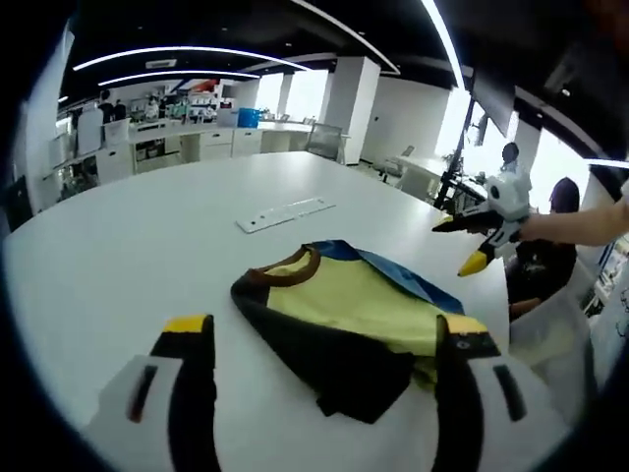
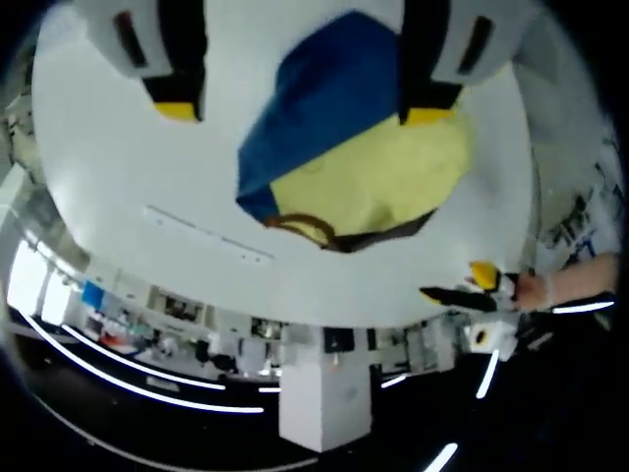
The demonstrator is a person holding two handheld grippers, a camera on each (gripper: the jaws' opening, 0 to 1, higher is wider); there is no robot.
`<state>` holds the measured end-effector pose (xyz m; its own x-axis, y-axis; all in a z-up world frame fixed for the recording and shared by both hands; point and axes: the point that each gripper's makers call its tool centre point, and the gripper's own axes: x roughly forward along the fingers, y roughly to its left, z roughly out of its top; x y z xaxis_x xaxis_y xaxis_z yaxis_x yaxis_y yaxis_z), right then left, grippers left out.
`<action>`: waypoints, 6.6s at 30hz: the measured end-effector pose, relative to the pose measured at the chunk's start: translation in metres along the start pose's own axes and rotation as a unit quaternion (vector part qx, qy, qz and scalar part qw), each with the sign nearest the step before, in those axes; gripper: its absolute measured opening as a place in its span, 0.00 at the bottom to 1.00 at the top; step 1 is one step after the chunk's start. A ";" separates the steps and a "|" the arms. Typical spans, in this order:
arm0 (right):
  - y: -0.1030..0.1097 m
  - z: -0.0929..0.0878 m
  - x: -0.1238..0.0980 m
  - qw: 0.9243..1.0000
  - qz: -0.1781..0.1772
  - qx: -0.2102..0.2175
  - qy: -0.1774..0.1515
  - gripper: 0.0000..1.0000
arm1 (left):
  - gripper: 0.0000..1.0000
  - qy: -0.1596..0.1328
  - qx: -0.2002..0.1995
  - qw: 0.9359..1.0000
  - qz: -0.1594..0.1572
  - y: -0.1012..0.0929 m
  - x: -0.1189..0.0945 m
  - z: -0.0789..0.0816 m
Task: Fold the garment on the visible template until the final outline fits inside the template.
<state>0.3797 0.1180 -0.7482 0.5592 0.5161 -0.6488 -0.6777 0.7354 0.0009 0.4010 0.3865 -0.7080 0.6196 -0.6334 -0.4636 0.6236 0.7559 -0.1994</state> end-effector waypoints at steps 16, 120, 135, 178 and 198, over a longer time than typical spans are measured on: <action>0.074 -0.043 -0.020 0.996 0.046 -0.080 0.023 0.51 | 0.85 -0.004 0.003 1.000 -0.005 -0.039 -0.028 -0.031; 0.045 -0.012 0.037 0.991 0.041 -0.128 0.009 0.63 | 0.81 -0.024 -0.065 0.998 0.007 -0.051 -0.053 -0.067; 0.075 -0.021 0.048 0.985 0.040 -0.170 0.009 0.32 | 0.80 -0.025 -0.074 0.997 0.011 -0.048 -0.057 -0.073; -0.012 -0.023 -0.009 0.993 -0.097 -0.042 -0.056 0.00 | 0.79 -0.010 -0.067 0.998 -0.019 -0.060 -0.031 -0.070; -0.155 -0.070 -0.086 0.969 -0.212 0.119 -0.043 0.00 | 0.79 -0.003 -0.070 0.997 -0.018 -0.061 -0.021 -0.068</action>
<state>0.4031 -0.0711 -0.7462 0.8080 0.1714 -0.5638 -0.2534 0.9648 -0.0698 0.3180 0.3648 -0.7450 0.6011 -0.6609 -0.4493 0.5730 0.7483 -0.3342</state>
